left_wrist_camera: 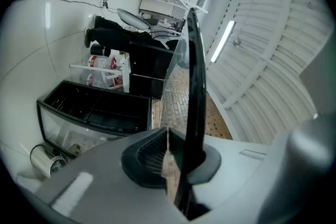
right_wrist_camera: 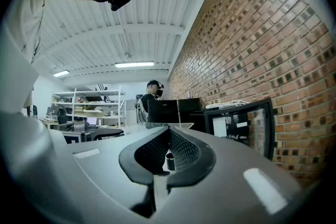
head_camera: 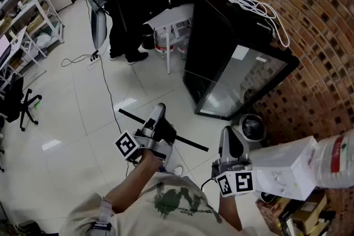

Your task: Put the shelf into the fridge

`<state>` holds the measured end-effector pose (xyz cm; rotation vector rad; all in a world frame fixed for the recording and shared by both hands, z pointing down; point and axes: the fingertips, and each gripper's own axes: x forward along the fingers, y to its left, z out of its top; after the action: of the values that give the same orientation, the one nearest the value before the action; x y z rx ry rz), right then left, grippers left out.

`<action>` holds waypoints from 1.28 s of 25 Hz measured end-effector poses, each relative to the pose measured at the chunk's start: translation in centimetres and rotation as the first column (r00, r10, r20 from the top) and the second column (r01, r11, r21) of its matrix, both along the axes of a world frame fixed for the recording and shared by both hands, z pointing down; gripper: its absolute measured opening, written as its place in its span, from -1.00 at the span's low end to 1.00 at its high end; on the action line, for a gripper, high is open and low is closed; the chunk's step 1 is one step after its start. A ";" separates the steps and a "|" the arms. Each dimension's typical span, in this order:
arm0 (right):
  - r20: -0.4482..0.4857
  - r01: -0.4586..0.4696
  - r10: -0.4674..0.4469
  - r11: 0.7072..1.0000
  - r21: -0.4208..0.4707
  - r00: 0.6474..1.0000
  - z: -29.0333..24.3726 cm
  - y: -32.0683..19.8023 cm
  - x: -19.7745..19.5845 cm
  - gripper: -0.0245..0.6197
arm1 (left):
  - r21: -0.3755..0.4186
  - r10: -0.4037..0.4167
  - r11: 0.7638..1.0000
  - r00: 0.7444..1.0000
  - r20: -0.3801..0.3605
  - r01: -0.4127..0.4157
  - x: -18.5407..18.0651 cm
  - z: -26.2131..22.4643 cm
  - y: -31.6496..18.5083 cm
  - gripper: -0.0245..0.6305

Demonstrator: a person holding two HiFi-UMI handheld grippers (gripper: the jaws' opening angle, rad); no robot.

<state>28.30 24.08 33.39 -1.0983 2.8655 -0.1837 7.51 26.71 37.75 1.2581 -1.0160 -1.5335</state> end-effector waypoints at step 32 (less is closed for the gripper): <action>-0.031 0.062 -0.063 0.997 -0.036 0.998 2.1 -12.1 -7.2 -0.92 | -0.020 -0.055 0.998 0.998 -0.033 0.055 -6.7 2.2 -12.1 -0.86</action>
<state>21.13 11.98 35.48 -1.0273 2.9380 -0.2226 0.84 14.56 39.97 1.1965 -1.0492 -1.5778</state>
